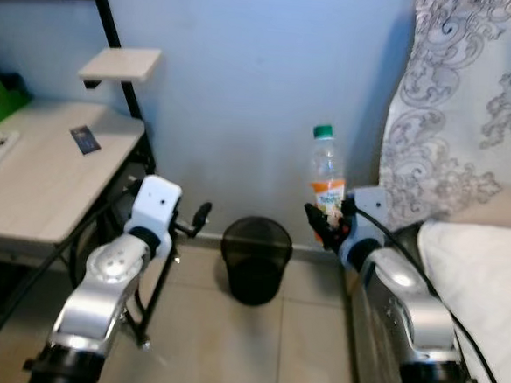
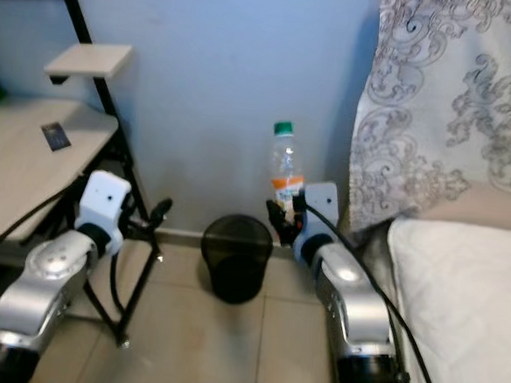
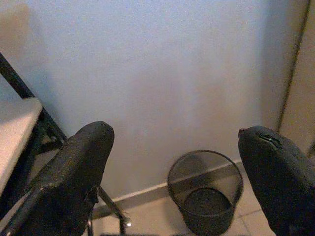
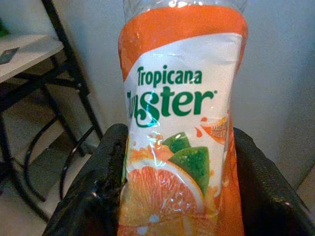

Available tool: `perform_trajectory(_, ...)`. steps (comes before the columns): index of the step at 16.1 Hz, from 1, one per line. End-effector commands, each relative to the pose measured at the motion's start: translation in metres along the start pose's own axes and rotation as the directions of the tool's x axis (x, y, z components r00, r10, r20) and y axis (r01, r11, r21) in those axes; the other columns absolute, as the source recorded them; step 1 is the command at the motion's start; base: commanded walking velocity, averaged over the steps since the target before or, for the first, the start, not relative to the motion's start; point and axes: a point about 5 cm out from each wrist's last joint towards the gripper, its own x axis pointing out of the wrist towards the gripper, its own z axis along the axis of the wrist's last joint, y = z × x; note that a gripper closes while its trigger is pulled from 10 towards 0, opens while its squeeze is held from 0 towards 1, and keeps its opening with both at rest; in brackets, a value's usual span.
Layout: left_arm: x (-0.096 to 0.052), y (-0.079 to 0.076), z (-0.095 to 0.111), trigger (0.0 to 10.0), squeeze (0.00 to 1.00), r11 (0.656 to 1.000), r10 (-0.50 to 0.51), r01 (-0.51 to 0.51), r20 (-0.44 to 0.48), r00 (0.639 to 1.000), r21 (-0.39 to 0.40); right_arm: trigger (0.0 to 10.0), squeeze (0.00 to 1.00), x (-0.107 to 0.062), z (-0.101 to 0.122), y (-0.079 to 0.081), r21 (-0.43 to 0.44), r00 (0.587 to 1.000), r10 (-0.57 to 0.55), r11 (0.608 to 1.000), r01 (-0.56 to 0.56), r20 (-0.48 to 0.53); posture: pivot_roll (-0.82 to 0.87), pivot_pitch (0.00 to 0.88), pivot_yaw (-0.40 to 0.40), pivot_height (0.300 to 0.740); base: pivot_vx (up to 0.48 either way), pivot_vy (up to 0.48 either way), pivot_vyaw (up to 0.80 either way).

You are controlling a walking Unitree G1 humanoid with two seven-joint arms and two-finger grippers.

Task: Clean up the room

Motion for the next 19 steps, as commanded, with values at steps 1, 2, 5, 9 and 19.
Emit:
perform_trajectory(1,0.003,-0.003,0.005,10.0,0.0,1.0,-0.024,0.024,0.019,1.0,0.005,10.0,0.0,-0.003,0.002,-0.011,0.005,1.0,-0.031,1.0,0.031,0.002,0.02,0.0,0.071,0.74,0.322,0.0,0.0)
perform_trajectory(2,0.002,-0.004,0.005,10.0,0.0,1.0,-0.025,0.025,0.017,1.0,0.005,10.0,0.0,-0.003,0.001,-0.012,0.006,1.0,-0.028,1.0,0.028,-0.008,0.02,0.0,0.072,0.74,0.322,0.0,0.0)
perform_trajectory(5,0.001,-0.006,0.003,10.0,0.0,0.999,-0.038,0.038,0.015,0.999,0.007,10.0,0.0,-0.004,-0.003,-0.008,0.015,1.0,-0.007,1.0,0.007,-0.025,0.02,0.0,0.072,0.74,0.319,0.0,0.0)
perform_trajectory(9,0.0,-0.006,0.003,10.0,0.0,0.999,-0.045,0.045,0.011,0.999,0.01,10.0,0.0,-0.005,-0.005,-0.006,0.024,0.999,0.0,1.0,0.0,-0.035,0.02,0.0,0.073,0.74,0.321,0.0,0.0)
perform_trajectory(19,0.0,-0.008,0.003,10.0,0.0,0.998,-0.056,0.056,0.005,0.998,0.015,10.0,0.0,-0.004,-0.01,-0.001,-0.004,0.998,0.008,1.0,-0.008,-0.07,0.02,0.0,0.07,0.74,0.317,0.0,0.0)
